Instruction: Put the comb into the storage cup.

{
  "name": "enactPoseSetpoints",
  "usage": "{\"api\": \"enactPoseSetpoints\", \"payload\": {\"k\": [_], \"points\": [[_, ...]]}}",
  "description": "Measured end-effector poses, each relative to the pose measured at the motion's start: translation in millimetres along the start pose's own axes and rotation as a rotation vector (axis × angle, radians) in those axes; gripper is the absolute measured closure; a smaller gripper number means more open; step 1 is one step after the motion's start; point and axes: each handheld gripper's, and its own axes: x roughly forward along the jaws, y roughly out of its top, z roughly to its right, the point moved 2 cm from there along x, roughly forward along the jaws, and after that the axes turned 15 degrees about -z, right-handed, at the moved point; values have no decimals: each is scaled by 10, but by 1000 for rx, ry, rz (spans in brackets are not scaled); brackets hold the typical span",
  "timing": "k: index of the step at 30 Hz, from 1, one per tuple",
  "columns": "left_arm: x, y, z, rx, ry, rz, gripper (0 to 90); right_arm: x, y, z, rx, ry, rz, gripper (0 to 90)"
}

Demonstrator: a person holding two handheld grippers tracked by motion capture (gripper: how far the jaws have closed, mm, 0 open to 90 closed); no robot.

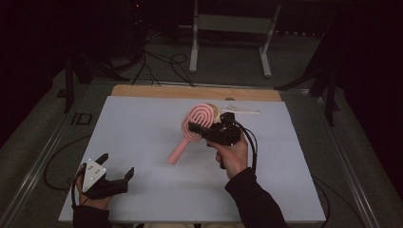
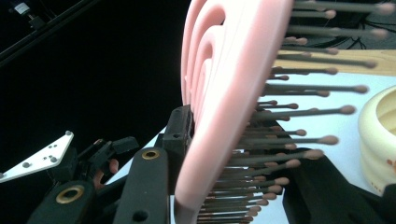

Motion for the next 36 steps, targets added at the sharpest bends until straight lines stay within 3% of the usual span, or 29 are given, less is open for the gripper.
{"api": "enactPoseSetpoints", "payload": {"k": [4,19,36], "points": [[-11,0,-7,-9,9,10,6,-16,33,15,-11,-16,-14,635],[3,1,4,-9,-1,14,6,-67,108,136,17,-19,-2,635],[29,-2,17,-3,-46,0,6,-176,258,262,34,-33,25,635]]}}
